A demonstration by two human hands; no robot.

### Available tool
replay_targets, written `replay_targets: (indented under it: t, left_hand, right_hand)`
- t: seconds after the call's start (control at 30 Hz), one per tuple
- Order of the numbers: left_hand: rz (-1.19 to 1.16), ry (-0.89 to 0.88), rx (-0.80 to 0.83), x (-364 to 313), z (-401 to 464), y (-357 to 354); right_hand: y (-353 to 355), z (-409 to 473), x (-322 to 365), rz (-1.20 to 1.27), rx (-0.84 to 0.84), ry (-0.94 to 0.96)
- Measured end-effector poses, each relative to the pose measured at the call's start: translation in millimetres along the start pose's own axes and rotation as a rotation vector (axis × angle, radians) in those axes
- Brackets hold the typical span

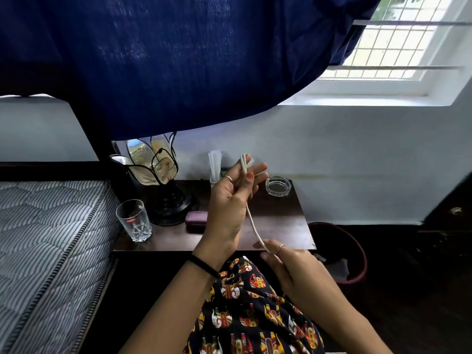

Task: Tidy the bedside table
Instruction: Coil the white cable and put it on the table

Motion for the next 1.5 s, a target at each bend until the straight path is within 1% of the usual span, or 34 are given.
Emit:
replay_targets:
  t: [0.1, 0.2, 0.23, 0.3, 0.4, 0.47, 0.57, 0.73, 0.83, 0.9, 0.97, 1.0, 1.07, 1.17, 1.3, 1.37, 1.43, 1.5]
  left_hand:
    - [0.232, -0.063, 0.028, -4, -1, 3]
    - [0.470, -0.088, 0.110, -3, -4, 1]
    - [0.516, -0.075, 0.141, 0, -6, -1]
    - [0.531, -0.019, 0.200, 8, -10, -5]
    - [0.434, 0.070, 0.234, 17, -17, -9]
    - [0.329, 0.120, 0.222, 19, -20, -10]
    - [0.246, 0.180, 0.172, 24, -23, -8]
    - [0.204, 0.177, 0.117, 20, -26, -6]
    - [0.161, 0.162, 0.161, 15, -27, -13]
    - [0.130, 0.186, 0.158, 15, -26, -15]
    - [0.069, 0.222, 0.143, 16, -25, -16]
    - [0.038, 0.240, 0.133, 16, -25, -16]
    - [-0.007, 0.268, 0.112, 19, -25, -16]
    - [-0.095, 0.311, 0.085, 23, -25, -15]
    - [-0.245, 0.335, 0.066, 27, -24, -16]
    - [-0.324, 0.343, 0.064, 28, -23, -17]
    - [-0.413, 0.337, 0.070, 25, -21, -19]
    - [-0.466, 0.317, 0.087, 20, -17, -21]
  right_hand:
    - [32, 3, 9, -0.036, -0.101, 0.033]
    - [63, 9, 16, -0.019, -0.212, 0.094]
    - [72, 12, 16, 0.004, -0.238, 0.108]
    - [85, 20, 16, 0.047, -0.270, 0.119]
    - [105, 34, 8, 0.098, -0.344, 0.082]
    - [116, 42, 2, 0.122, -0.391, 0.042]
    - [123, 53, 2, 0.178, -0.395, 0.053]
    - [119, 65, 3, 0.241, -0.369, 0.061]
    - [111, 69, -6, 0.350, -0.351, 0.034]
    - [105, 69, -9, 0.426, -0.346, 0.042]
    - [96, 70, -13, 0.529, -0.321, 0.055]
    - [89, 70, -16, 0.622, -0.293, 0.054]
    - [73, 70, -27, 0.840, -0.228, 0.010]
    - [54, 67, -36, 1.008, -0.179, -0.056]
    - [33, 60, -37, 1.137, -0.155, -0.077]
    - [18, 52, -36, 1.181, -0.130, -0.126]
    - [2, 41, -34, 1.182, -0.082, -0.176]
    - [-13, 30, -28, 1.114, -0.009, -0.203]
Point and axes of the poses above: each hand's wrist, its own z-axis towards the middle knuckle, its own y-axis out of the back of the hand, x = y × z, the point moved 10 cm from there along z, towards the middle knuckle, and after that the axes turned 14 degrees about -z, right-handed, at the moved point
